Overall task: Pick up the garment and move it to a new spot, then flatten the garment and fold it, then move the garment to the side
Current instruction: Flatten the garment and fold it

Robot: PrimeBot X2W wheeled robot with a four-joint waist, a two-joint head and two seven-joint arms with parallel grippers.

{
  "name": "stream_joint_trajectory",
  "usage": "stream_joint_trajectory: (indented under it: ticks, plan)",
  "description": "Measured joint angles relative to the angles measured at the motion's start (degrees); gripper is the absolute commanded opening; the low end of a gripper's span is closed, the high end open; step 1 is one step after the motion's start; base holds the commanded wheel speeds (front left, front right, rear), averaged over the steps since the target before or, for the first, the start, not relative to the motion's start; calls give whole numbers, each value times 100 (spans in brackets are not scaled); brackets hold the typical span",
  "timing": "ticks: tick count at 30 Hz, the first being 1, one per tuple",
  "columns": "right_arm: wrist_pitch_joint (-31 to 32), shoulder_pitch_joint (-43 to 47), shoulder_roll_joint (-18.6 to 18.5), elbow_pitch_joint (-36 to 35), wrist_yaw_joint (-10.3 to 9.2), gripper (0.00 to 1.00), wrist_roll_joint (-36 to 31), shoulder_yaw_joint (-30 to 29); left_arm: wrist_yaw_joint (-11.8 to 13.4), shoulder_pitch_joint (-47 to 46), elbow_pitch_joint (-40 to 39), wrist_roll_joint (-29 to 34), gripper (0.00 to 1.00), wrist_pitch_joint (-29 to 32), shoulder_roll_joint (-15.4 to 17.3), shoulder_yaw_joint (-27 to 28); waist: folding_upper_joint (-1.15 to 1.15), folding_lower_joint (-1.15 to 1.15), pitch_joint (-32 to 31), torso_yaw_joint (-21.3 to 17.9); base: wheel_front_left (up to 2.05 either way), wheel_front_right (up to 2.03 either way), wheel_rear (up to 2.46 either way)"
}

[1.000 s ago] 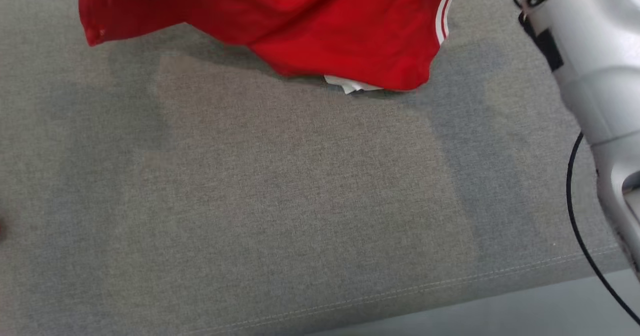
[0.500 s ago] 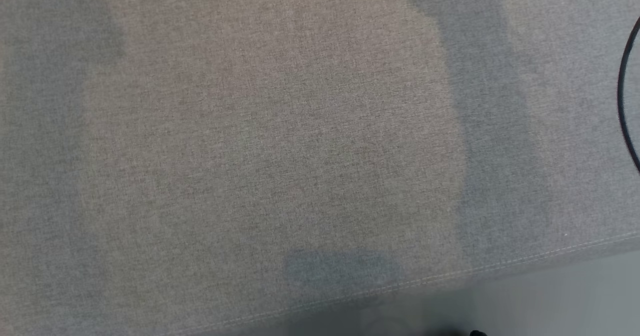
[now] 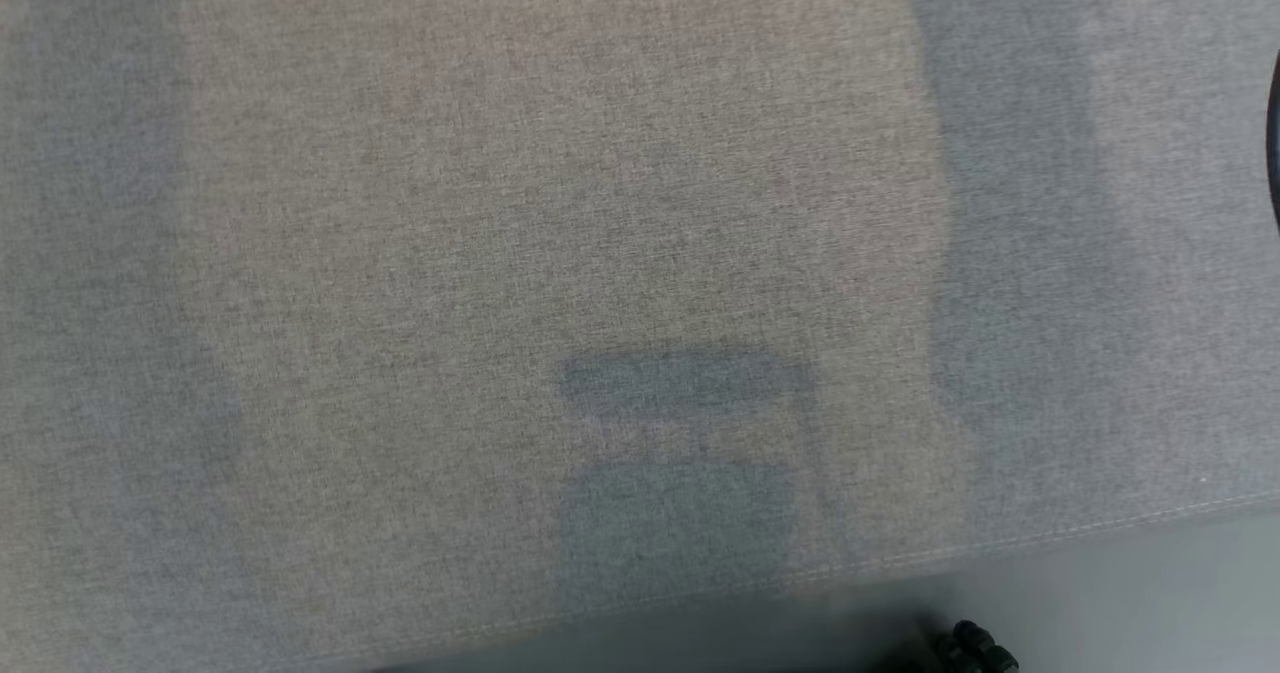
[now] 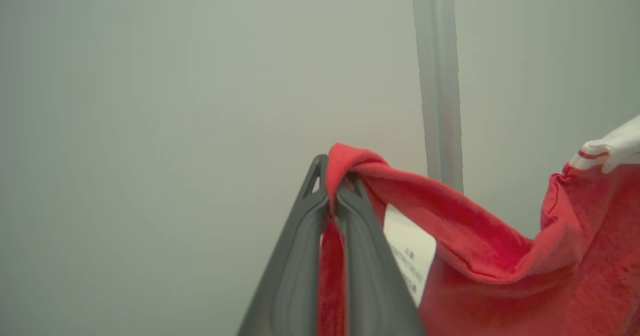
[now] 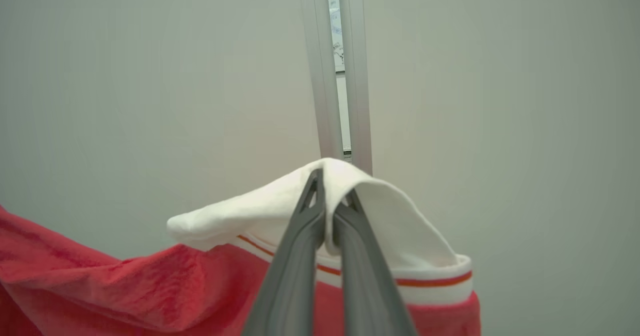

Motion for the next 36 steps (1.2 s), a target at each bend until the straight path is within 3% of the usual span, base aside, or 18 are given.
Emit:
stream_joint_trajectory:
  ticks: [8, 15, 25, 36]
  plan:
    - [53, 667, 47, -424, 0, 0, 299, 325, -112, 600, 82, -341, 0, -304, 41, 148, 0, 0, 288, 45, 0, 0, 0]
    - [86, 1918, -165, -1393, 0, 0, 1140, 747, -148, 1845, -616, -521, 0, -448, 377, 511, 0, 0, 231, -85, 0, 0, 0]
    - [-69, 4165, -645, -2409, 0, 0, 1941, 1205, 299, 4621, -2679, -325, 0, -472, 575, 1589, 0, -1, -379, -142, 0, 0, 0]
    - [-98, 6503, -965, -3732, 0, 0, 1946, 967, 638, 7541, -4100, -105, 0, -472, 145, 2429, 0, -1, -1195, -120, 0, 0, 0]
